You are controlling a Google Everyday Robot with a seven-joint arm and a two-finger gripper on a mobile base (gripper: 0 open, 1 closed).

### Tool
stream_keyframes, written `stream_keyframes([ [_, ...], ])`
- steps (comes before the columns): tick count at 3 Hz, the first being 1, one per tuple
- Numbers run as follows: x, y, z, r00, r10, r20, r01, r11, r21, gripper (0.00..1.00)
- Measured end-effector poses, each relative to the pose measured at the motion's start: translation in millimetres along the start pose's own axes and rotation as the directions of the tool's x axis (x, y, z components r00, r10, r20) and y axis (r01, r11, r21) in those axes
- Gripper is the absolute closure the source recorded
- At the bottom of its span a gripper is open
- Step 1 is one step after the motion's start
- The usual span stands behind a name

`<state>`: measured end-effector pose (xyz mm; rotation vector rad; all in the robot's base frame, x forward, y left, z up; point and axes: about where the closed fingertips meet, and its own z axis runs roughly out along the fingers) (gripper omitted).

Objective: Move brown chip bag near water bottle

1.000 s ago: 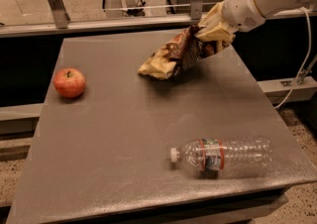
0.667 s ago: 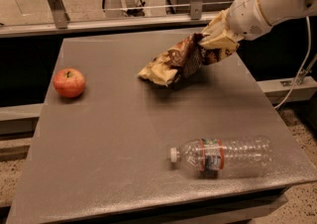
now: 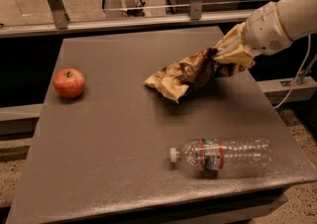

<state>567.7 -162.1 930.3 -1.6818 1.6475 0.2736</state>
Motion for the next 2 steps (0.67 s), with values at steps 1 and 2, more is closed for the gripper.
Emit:
stream_keyframes([
  [1, 10, 22, -14, 1.0, 0.025, -0.016, -0.025, 0.9996, -0.009, 1.0],
  [2, 21, 43, -24, 0.998, 0.058, -0.034, -0.058, 0.9981, -0.021, 1.0],
])
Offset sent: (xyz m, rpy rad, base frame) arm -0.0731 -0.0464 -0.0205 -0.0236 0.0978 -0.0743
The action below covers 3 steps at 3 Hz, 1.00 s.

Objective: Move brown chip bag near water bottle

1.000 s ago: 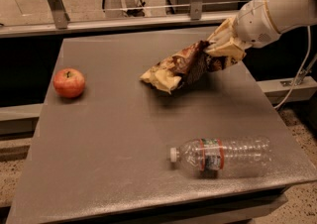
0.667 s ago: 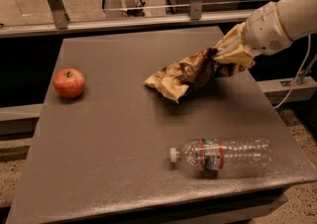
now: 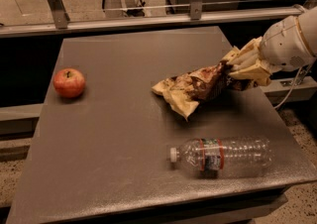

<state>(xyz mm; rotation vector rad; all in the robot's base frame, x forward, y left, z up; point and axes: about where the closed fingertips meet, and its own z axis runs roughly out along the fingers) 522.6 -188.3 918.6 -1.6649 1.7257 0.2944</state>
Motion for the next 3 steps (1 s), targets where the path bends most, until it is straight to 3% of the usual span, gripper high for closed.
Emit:
stream_keyframes([
  [3, 29, 36, -12, 0.996, 0.075, -0.046, -0.076, 0.9968, -0.024, 1.0],
])
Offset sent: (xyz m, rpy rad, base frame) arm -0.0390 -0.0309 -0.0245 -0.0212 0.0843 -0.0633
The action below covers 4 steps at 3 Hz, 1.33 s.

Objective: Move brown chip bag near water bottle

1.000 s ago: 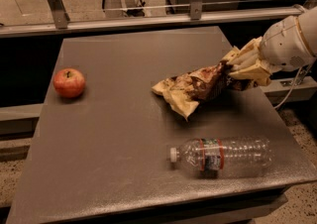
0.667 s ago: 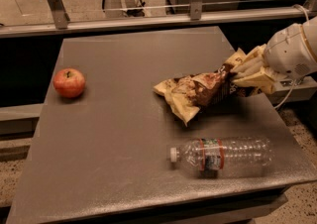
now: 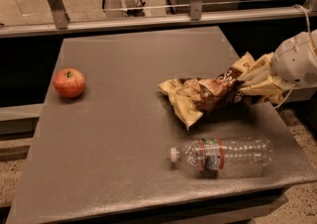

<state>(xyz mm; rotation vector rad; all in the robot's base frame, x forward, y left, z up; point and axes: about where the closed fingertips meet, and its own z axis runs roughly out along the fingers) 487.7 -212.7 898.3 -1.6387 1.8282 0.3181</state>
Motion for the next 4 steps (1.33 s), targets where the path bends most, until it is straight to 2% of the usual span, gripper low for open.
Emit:
stream_keyframes([
  [1, 4, 6, -2, 1.0, 0.015, -0.013, -0.015, 0.9998, -0.013, 0.82],
  [2, 2, 7, -1, 1.0, 0.018, -0.016, -0.018, 0.9996, -0.021, 0.59],
  [4, -2, 5, -15, 1.0, 0.02, -0.013, -0.02, 0.9998, -0.003, 0.12],
])
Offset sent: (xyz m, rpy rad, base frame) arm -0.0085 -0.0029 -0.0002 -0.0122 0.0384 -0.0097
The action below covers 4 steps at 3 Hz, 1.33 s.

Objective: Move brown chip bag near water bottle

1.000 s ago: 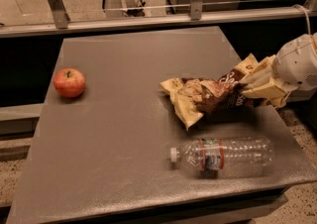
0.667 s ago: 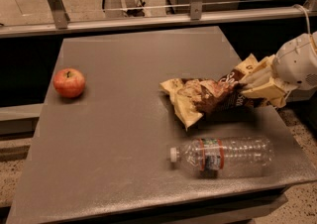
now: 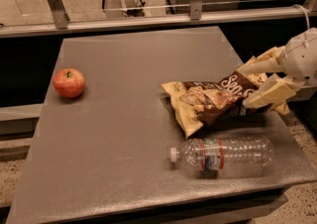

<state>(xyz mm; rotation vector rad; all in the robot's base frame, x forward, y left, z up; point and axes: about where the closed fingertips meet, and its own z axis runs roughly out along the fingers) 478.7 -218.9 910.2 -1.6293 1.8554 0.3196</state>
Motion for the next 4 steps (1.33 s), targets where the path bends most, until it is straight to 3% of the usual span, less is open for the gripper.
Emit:
stream_keyframes([
  [1, -1, -2, -17, 1.0, -0.001, -0.003, 0.001, 0.9996, 0.027, 0.0],
  [2, 12, -18, -42, 1.0, 0.024, -0.013, -0.023, 0.9956, 0.091, 0.0],
  [3, 32, -47, -79, 0.998, 0.06, 0.019, -0.063, 0.9812, 0.183, 0.0],
  [4, 36, -85, -140, 0.987, 0.094, 0.133, -0.133, 0.9364, 0.325, 0.0],
])
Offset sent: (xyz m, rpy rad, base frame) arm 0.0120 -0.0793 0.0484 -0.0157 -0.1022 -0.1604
